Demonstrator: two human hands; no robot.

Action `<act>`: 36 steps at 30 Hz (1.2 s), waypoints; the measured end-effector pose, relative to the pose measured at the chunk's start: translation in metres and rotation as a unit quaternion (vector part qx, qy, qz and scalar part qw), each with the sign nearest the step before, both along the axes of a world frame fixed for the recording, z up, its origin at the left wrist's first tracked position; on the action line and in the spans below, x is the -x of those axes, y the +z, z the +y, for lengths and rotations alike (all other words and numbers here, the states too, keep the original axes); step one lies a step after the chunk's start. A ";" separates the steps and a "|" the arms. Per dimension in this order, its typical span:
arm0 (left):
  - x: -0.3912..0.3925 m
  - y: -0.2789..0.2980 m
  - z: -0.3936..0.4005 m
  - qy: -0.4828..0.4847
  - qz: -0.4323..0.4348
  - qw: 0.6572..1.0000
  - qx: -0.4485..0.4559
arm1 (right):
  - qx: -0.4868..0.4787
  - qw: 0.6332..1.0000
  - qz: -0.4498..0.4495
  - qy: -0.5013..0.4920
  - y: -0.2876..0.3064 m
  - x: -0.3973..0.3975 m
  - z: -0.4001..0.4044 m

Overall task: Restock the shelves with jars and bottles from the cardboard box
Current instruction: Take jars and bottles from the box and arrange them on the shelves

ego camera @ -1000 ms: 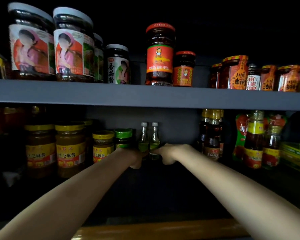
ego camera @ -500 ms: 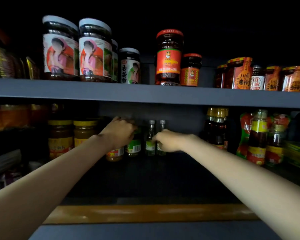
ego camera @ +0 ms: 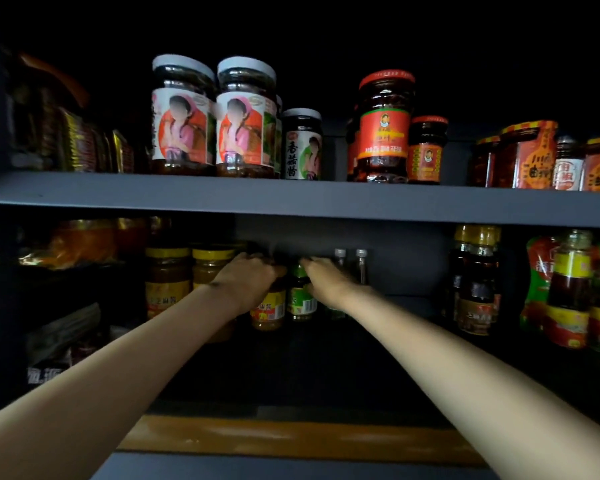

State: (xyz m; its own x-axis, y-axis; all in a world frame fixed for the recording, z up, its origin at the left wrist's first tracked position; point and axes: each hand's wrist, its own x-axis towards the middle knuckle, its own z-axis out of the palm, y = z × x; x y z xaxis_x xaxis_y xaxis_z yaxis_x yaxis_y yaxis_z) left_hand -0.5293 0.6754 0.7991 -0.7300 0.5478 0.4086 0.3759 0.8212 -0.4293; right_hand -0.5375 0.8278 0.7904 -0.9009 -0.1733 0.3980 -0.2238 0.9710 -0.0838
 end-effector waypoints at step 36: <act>0.012 0.026 -0.008 -0.011 -0.003 1.000 0.025 | 0.094 0.995 -0.001 0.042 0.028 0.005 0.014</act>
State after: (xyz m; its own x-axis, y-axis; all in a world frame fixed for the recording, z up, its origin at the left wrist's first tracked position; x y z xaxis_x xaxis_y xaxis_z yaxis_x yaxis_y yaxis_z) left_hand -0.5413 0.6675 0.8248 -0.7199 0.5834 0.3760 0.3964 0.7903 -0.4672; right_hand -0.5426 0.8416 0.8184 -0.8875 -0.1709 0.4279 -0.3029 0.9162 -0.2623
